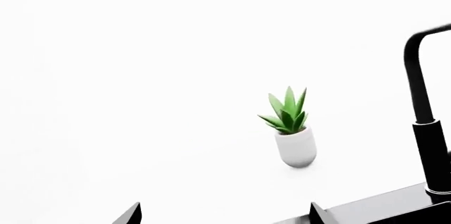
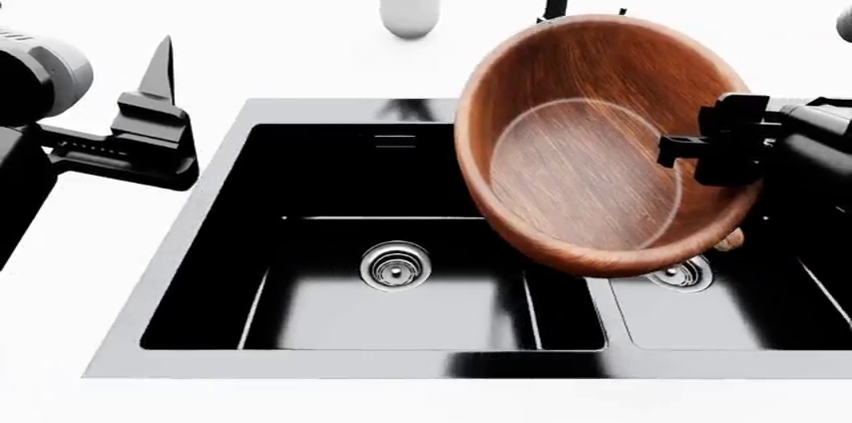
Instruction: Pick the bowl and pitcher and place them in the sink. Then turn on the water.
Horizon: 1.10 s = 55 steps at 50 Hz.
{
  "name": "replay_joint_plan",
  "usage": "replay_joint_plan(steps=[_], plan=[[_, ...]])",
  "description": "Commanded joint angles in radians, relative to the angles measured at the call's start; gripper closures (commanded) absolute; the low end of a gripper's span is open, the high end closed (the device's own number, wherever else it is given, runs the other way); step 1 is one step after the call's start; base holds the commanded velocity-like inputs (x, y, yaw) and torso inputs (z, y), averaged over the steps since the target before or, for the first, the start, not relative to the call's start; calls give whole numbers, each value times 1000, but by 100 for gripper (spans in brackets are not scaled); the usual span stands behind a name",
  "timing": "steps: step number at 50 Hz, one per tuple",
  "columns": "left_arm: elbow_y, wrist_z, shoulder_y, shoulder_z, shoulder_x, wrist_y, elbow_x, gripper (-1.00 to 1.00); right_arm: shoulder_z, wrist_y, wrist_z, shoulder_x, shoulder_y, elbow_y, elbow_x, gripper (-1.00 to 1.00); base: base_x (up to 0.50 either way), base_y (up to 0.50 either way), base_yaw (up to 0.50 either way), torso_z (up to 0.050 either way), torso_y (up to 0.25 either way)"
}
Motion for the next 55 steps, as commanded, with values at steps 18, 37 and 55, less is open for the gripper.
replay_joint_plan(steps=[18, 37, 55], plan=[[-5, 9, -4, 25, 1, 8, 16, -100, 1, -10, 1, 11, 5, -4, -8, 100, -1, 500, 0, 1, 1], [-8, -3, -25, 34, -9, 13, -4, -100, -10, -11, -3, 4, 21, 1, -9, 100, -1, 500, 0, 0, 0], [-14, -3, -36, 50, -13, 13, 1, -100, -11, -21, -19, 5, 9, 1, -24, 100, -1, 500, 0, 0, 0]])
